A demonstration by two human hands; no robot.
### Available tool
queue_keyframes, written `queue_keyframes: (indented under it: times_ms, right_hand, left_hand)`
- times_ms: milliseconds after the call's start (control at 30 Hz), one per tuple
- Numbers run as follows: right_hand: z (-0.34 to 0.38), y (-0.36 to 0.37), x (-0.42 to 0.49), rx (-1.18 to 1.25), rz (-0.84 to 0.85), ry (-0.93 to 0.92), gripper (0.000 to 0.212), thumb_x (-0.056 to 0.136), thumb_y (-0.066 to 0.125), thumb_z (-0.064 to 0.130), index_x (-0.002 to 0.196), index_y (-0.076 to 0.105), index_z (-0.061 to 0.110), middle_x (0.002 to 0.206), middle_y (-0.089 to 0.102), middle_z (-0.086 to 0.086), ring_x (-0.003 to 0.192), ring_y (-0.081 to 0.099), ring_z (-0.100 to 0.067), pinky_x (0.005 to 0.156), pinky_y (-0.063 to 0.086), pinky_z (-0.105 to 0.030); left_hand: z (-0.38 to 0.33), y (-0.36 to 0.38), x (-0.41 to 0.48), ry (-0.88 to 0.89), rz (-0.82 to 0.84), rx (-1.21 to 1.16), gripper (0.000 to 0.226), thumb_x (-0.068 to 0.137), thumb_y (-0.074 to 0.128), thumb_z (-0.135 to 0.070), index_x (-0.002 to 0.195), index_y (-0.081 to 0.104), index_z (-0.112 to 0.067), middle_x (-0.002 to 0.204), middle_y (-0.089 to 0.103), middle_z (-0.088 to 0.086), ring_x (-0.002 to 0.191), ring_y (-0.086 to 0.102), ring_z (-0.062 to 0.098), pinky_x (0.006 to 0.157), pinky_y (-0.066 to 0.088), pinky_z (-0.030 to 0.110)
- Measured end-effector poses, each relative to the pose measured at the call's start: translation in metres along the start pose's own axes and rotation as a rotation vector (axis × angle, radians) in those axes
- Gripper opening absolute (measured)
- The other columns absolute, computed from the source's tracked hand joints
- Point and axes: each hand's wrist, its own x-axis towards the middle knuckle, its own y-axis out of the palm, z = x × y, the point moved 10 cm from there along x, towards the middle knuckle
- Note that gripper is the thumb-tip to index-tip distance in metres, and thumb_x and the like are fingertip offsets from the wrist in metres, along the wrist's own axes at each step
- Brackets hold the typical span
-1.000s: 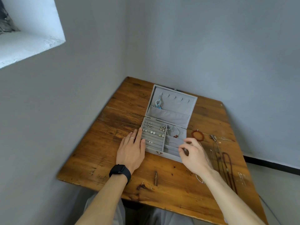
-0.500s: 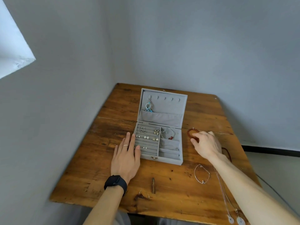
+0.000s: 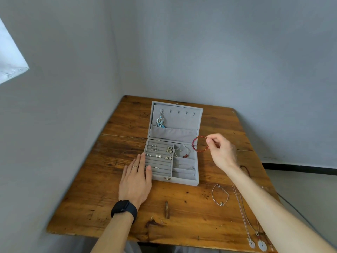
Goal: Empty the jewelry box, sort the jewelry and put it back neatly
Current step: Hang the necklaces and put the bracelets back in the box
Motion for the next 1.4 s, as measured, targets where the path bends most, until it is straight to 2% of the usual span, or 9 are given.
queue_keyframes:
  times_ms: [267,400,567,733,900,1033,1133,1233,1400]
  right_hand:
    - [0.027,0.042,-0.002,0.071,0.112,-0.019,0.009,0.097,0.062,0.026,0.098,0.069,0.032,0.092,0.069,0.02,0.091,0.063,0.004,0.074,0.042,-0.01]
    - [0.019,0.059,0.0,0.043,0.142,0.028,0.009,0.097,0.062,0.025,0.098,0.07,0.029,0.095,0.072,0.013,0.091,0.067,-0.007,0.081,0.05,-0.024]
    - [0.015,0.069,0.0,-0.472,0.158,-0.131,0.017,0.097,0.06,0.023,0.105,0.076,0.02,0.106,0.068,-0.003,0.099,0.06,-0.023,0.088,0.046,-0.03]
    - [0.011,0.076,0.0,-0.64,0.213,-0.144,0.018,0.095,0.062,0.027,0.103,0.076,0.02,0.108,0.058,-0.004,0.107,0.054,-0.026,0.089,0.05,-0.035]
    - [0.011,0.08,0.001,-0.649,0.277,-0.166,0.021,0.095,0.06,0.029,0.107,0.076,0.021,0.107,0.053,-0.003,0.108,0.052,-0.025,0.088,0.051,-0.037]
    - [0.01,0.073,-0.001,-0.514,0.224,-0.176,0.024,0.097,0.058,0.029,0.114,0.074,0.021,0.103,0.054,0.001,0.103,0.051,-0.02,0.084,0.048,-0.032]
    - [0.017,0.068,-0.014,-0.455,0.159,-0.286,0.025,0.095,0.058,0.021,0.115,0.073,0.019,0.11,0.062,0.005,0.103,0.048,-0.016,0.088,0.048,-0.035]
    - [0.017,0.084,-0.032,-0.503,0.292,-0.38,0.037,0.092,0.052,0.018,0.124,0.068,0.025,0.126,0.064,0.01,0.119,0.045,-0.013,0.094,0.042,-0.039]
    - [0.008,0.1,-0.038,-0.574,0.434,-0.367,0.048,0.095,0.044,0.02,0.142,0.053,0.027,0.147,0.049,0.014,0.137,0.034,-0.008,0.106,0.033,-0.038]
  left_hand:
    - [-0.002,-0.004,-0.001,0.003,-0.012,-0.005,0.056,0.106,0.025,-0.042,0.158,0.02,-0.023,0.16,0.033,-0.003,0.147,0.028,0.015,0.123,0.017,0.038]
    - [-0.001,-0.003,-0.001,0.006,-0.016,0.002,0.057,0.105,0.026,-0.041,0.158,0.02,-0.022,0.158,0.036,-0.002,0.147,0.029,0.015,0.123,0.018,0.038]
    - [0.0,-0.003,0.0,0.004,-0.026,-0.001,0.056,0.105,0.03,-0.04,0.158,0.023,-0.022,0.156,0.041,0.0,0.145,0.033,0.016,0.122,0.021,0.039]
    - [0.0,-0.002,0.0,0.007,-0.038,0.0,0.056,0.105,0.032,-0.039,0.157,0.025,-0.022,0.155,0.042,0.002,0.144,0.035,0.018,0.122,0.022,0.041]
    - [0.0,-0.003,0.0,0.012,-0.058,0.009,0.055,0.104,0.035,-0.038,0.156,0.029,-0.02,0.153,0.044,0.004,0.142,0.038,0.02,0.12,0.024,0.041]
    - [-0.001,-0.005,0.0,0.014,-0.069,0.014,0.059,0.101,0.026,-0.041,0.155,0.031,-0.019,0.152,0.046,0.004,0.141,0.04,0.02,0.119,0.025,0.041]
    - [-0.002,-0.005,0.0,0.015,-0.068,0.012,0.06,0.1,0.024,-0.042,0.156,0.031,-0.02,0.152,0.045,0.005,0.141,0.04,0.021,0.12,0.025,0.041]
    - [-0.002,-0.005,0.0,0.016,-0.061,0.011,0.06,0.101,0.024,-0.042,0.156,0.03,-0.019,0.153,0.045,0.005,0.142,0.04,0.021,0.12,0.024,0.042]
    - [0.0,-0.003,0.0,0.007,-0.05,0.012,0.055,0.105,0.032,-0.037,0.157,0.026,-0.021,0.155,0.042,0.003,0.143,0.037,0.019,0.121,0.022,0.04]
